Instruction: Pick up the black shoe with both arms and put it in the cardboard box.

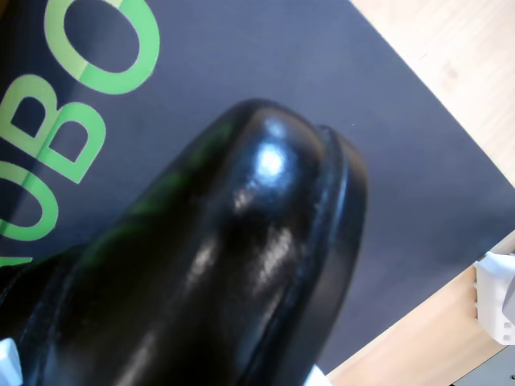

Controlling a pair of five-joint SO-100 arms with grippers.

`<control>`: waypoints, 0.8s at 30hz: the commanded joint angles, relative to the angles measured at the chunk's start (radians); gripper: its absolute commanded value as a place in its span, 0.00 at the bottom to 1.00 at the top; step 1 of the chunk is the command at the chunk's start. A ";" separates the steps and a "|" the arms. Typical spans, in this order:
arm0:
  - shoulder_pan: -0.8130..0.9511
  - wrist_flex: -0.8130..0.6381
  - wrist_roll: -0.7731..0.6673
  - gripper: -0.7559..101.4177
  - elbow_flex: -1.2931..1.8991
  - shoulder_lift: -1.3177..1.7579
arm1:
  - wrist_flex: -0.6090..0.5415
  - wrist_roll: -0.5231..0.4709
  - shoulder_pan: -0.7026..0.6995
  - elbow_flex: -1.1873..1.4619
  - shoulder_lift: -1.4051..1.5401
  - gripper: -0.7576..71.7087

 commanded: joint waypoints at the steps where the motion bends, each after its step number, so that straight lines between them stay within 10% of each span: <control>1: -0.012 -0.035 -0.017 0.67 -0.009 -0.012 | 0.002 -0.009 -0.021 0.011 0.032 0.63; 16: -0.048 -0.198 -0.018 0.66 -0.006 -0.192 | -0.031 -0.008 -0.049 0.052 0.058 0.51; 24: -0.083 -0.236 -0.017 0.37 -0.003 -0.155 | -0.052 -0.011 -0.051 0.063 0.064 0.25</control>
